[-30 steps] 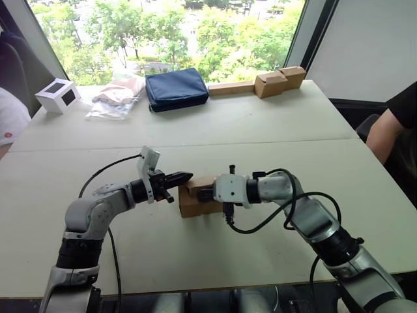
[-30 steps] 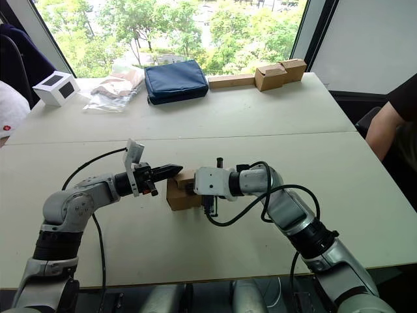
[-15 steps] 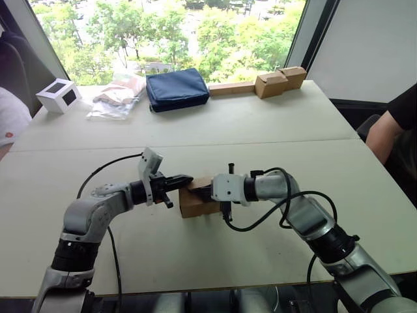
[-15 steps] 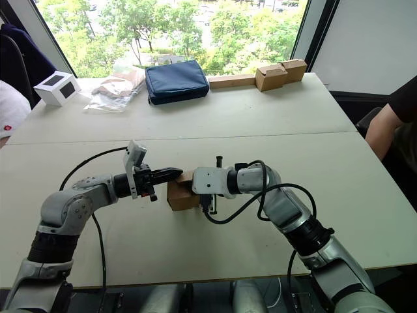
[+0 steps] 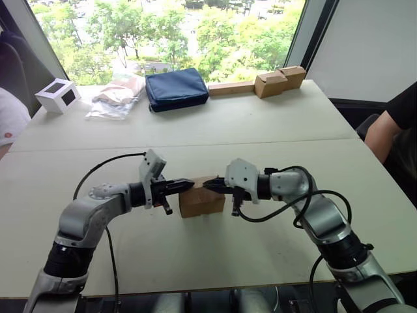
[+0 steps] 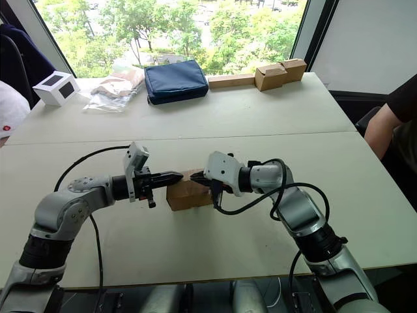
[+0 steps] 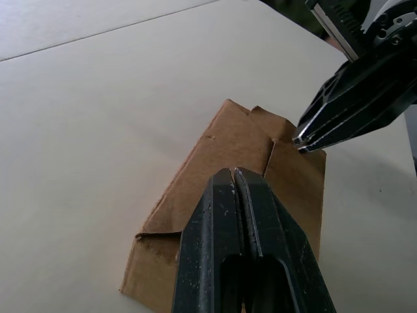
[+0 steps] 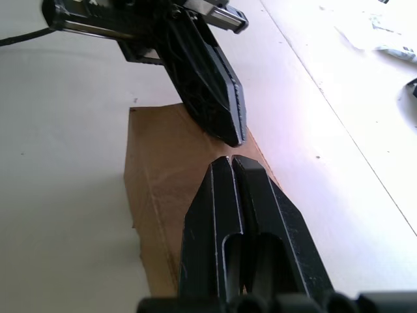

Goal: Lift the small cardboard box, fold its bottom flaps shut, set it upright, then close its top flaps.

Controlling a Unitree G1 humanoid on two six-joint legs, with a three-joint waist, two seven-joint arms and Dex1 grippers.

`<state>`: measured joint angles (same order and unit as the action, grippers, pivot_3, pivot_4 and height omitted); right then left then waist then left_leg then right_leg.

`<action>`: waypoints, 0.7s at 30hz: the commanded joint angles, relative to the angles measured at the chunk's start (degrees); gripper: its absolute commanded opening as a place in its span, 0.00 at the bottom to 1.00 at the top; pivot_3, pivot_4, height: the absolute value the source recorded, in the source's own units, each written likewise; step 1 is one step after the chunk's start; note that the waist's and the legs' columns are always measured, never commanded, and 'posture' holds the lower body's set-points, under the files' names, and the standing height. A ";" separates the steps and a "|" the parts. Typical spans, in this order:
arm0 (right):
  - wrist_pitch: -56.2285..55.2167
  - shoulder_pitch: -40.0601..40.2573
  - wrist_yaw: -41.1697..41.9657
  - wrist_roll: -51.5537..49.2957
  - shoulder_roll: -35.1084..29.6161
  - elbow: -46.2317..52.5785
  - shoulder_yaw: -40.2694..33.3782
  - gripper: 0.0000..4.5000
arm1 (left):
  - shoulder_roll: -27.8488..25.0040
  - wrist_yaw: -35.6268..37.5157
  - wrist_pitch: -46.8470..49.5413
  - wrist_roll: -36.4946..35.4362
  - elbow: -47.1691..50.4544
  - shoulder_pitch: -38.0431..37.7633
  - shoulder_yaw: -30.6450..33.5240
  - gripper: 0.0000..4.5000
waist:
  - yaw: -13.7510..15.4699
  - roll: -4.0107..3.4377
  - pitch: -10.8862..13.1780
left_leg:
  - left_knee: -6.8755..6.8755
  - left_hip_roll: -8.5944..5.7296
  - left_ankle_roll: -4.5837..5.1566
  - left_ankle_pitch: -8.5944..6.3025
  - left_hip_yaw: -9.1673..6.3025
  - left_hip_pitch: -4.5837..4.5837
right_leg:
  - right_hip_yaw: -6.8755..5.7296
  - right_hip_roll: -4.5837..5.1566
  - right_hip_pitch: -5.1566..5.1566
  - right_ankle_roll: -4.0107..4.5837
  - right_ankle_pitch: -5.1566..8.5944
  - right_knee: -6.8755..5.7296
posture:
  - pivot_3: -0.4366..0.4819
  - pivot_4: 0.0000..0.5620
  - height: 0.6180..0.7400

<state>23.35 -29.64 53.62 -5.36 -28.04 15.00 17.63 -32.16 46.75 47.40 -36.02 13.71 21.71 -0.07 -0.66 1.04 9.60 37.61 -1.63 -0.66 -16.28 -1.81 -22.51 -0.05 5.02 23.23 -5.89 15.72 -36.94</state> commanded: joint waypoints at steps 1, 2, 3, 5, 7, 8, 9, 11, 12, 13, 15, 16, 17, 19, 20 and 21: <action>-2.17 -0.40 -0.92 -0.20 0.85 -0.36 -0.32 0.00 | -0.82 0.26 -0.08 -0.12 2.95 2.08 -0.52 0.01 | 0.05 0.00 0.00 | 0.00 0.00 0.00 0.00 0.00 0.00 | 0.00 0.00 0.00 0.00 0.00 0.00 | 0.48 0.27 0.98; -2.58 -0.53 -1.00 0.17 0.96 -0.98 0.12 0.00 | -0.94 0.32 -0.16 0.19 3.10 2.32 -1.01 0.01 | 0.03 0.00 0.00 | 0.00 0.00 -0.01 0.01 0.00 0.00 | -0.01 -0.01 0.00 0.00 0.00 0.00 | 0.48 0.27 0.98; -2.94 -0.69 -1.03 0.58 0.98 -1.53 0.52 0.00 | -1.07 0.38 -0.24 0.47 3.25 2.43 -1.47 0.01 | 0.03 0.00 0.00 | 0.00 -0.01 -0.01 0.01 0.01 0.00 | -0.01 -0.01 -0.01 0.00 0.00 0.00 | 0.48 0.27 0.98; -3.59 -1.06 -1.21 1.41 1.04 -2.61 1.11 0.00 | -1.09 0.26 -0.46 0.93 3.19 2.48 -2.01 0.01 | 0.00 0.00 0.00 | -0.01 -0.01 -0.01 0.01 0.01 0.00 | -0.01 -0.01 -0.01 0.00 0.00 0.01 | 0.48 0.27 0.98; -4.19 -1.54 -1.20 2.52 0.81 -3.82 1.96 0.00 | -1.15 0.17 -0.91 1.63 2.54 2.44 -2.43 0.01 | -0.02 0.00 0.00 | -0.02 -0.01 -0.01 0.01 0.01 0.00 | -0.01 -0.02 0.00 0.00 0.00 0.00 | 0.48 0.27 0.98; -4.24 -1.75 -1.15 3.12 0.69 -4.52 2.47 0.00 | -1.27 0.15 -1.35 2.37 2.11 2.35 -2.92 0.01 | -0.01 0.00 0.00 | -0.02 -0.01 -0.02 0.01 0.01 0.00 | -0.01 -0.03 0.01 0.00 0.00 0.00 | 0.48 0.27 0.98; -4.27 -1.88 -1.10 3.50 0.62 -4.97 2.79 0.00 | -1.34 0.17 -1.65 2.90 1.84 2.28 -3.27 0.01 | -0.03 0.00 0.00 | -0.02 -0.01 -0.02 0.01 0.01 0.00 | -0.02 -0.03 0.01 0.00 0.00 0.00 | 0.48 0.27 0.98; -4.20 -2.17 -1.14 4.62 0.49 -6.07 3.53 0.00 | -1.64 0.49 -1.51 3.63 1.24 2.06 -4.35 0.01 | -0.03 0.00 0.00 | -0.02 -0.01 -0.02 0.01 0.02 0.00 | -0.03 -0.05 0.01 0.00 0.00 0.00 | 0.48 0.27 0.98; -3.73 -2.31 -1.30 5.01 0.56 -6.49 3.74 0.00 | -1.81 0.97 -1.88 3.99 1.11 1.92 -4.76 0.01 | -0.04 0.00 0.00 | -0.02 -0.01 -0.02 0.01 0.02 0.00 | -0.04 -0.05 0.01 0.00 0.00 0.00 | 0.48 0.27 0.98; -3.64 -2.39 -1.37 5.26 0.66 -6.84 3.89 0.00 | -1.97 1.26 -2.65 4.70 1.07 1.81 -5.16 0.01 | -0.03 0.00 0.00 | -0.02 -0.01 -0.02 0.01 0.02 0.00 | -0.05 -0.07 0.01 0.00 0.00 0.00 | 0.48 0.27 0.98; -3.46 -2.48 -1.43 5.27 0.98 -7.19 4.00 0.00 | -1.86 1.56 -3.16 5.02 0.59 1.86 -5.23 0.01 | -0.03 0.00 0.00 | -0.02 -0.01 -0.02 0.01 0.01 0.00 | -0.05 -0.07 0.01 0.00 0.00 0.00 | 0.48 0.27 0.98; -3.49 -2.42 -1.39 5.23 1.00 -7.14 4.05 0.00 | -1.78 1.58 -3.20 4.99 0.41 1.90 -5.18 0.01 | -0.02 0.00 0.00 | -0.02 -0.01 -0.02 0.01 0.01 0.00 | -0.05 -0.07 0.00 0.00 0.00 0.00 | 0.48 0.27 0.98; -3.48 -2.46 -1.35 5.23 1.06 -7.18 4.08 0.00 | -1.73 1.66 -3.20 4.95 0.19 2.00 -5.12 0.01 | 0.00 0.00 0.00 | -0.02 -0.01 -0.02 0.02 0.02 0.00 | -0.05 -0.07 0.00 0.00 0.00 0.00 | 0.48 0.27 0.98; -3.45 -2.48 -1.36 5.29 1.10 -7.23 3.99 0.00 | -1.57 1.61 -3.32 4.95 0.02 1.99 -4.91 0.01 | -0.01 0.00 0.00 | -0.01 -0.01 -0.02 0.02 0.02 0.00 | -0.05 -0.07 -0.01 0.00 0.00 0.00 | 0.48 0.27 0.98; -3.36 -2.42 -1.52 5.04 1.23 -7.15 3.61 0.00 | -1.33 1.54 -3.33 4.52 0.27 1.83 -4.34 0.01 | -0.01 0.00 0.00 | -0.02 -0.01 -0.02 0.02 0.02 0.01 | -0.05 -0.07 -0.01 0.00 0.00 0.00 | 0.48 0.27 0.98; -3.49 -2.38 -1.70 4.28 1.57 -6.90 2.83 0.00 | -0.73 1.25 -2.76 2.98 0.91 1.88 -2.84 0.01 | -0.02 0.00 0.00 | -0.02 -0.01 -0.02 0.02 0.02 0.01 | -0.06 -0.07 -0.01 0.00 0.00 0.00 | 0.48 0.27 0.98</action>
<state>19.68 -31.69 52.18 -0.37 -26.96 7.67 21.55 -33.47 48.21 45.29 -31.43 13.49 23.29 -5.42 -0.68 1.05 9.60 37.60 -1.63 -0.69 -16.26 -1.79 -22.50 -0.11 4.95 23.22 -5.90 15.72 -36.94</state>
